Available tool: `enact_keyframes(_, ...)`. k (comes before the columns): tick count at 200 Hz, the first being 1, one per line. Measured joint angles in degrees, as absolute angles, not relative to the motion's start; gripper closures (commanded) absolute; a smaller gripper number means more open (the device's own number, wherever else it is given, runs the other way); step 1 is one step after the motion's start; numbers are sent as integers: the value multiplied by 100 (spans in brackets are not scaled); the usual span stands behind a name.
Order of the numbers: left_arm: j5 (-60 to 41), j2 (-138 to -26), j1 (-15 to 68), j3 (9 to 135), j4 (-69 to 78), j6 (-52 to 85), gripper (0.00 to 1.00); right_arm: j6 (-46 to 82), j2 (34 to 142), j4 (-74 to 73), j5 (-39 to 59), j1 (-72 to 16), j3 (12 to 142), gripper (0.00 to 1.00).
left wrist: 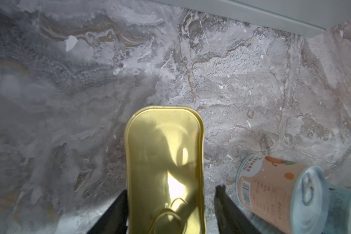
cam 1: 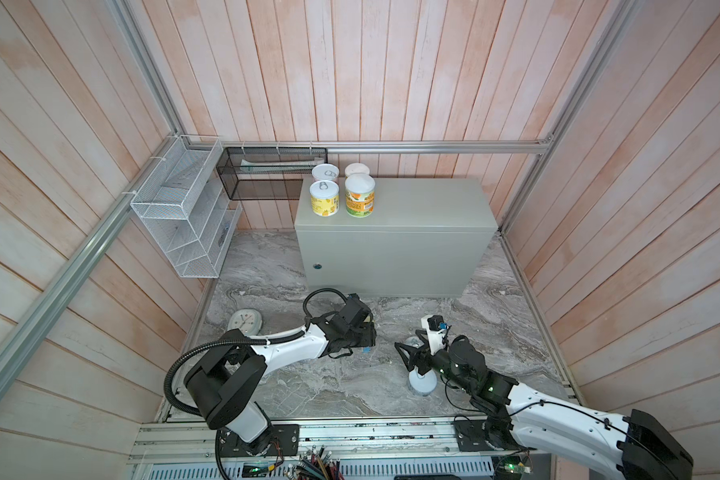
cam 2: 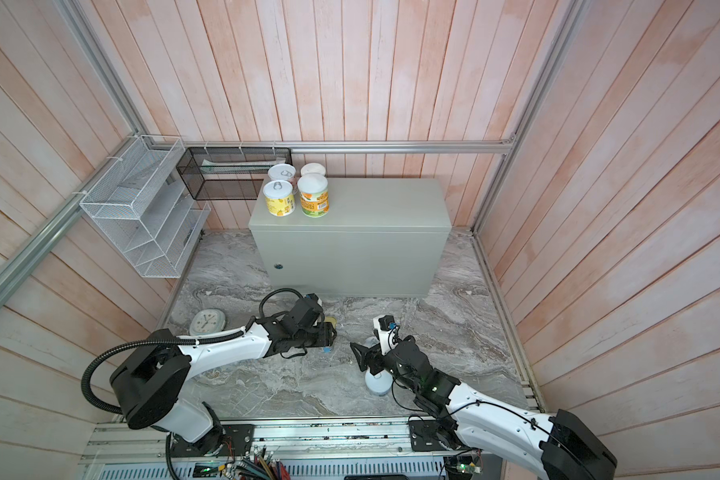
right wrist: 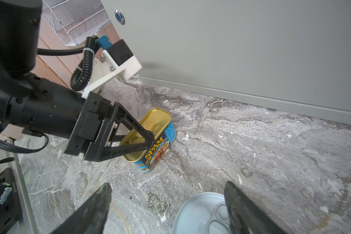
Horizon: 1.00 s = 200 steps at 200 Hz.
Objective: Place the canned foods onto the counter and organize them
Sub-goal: 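Lower the gold-lidded tin to the floor with the left gripper while the right gripper approaches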
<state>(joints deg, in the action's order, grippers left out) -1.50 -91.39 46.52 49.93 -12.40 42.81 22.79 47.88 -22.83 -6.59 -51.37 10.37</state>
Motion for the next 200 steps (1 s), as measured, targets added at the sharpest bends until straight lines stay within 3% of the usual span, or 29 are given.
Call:
enact_keyframes(73, -563, -8995, 4657, 5100, -1216, 4316, 31, 2296, 4864, -2222, -913, -5494, 1055, 14)
enact_keyframes(160, -532, -7614, 4329, 5094, -1483, 4080, 17, 2270, 6071, -2279, -908, -5710, 1564, 12)
enact_keyframes(200, -408, -6947, 4119, 4989, -1671, 3972, 5, 2279, 6683, -2440, -727, -5728, 1909, 12)
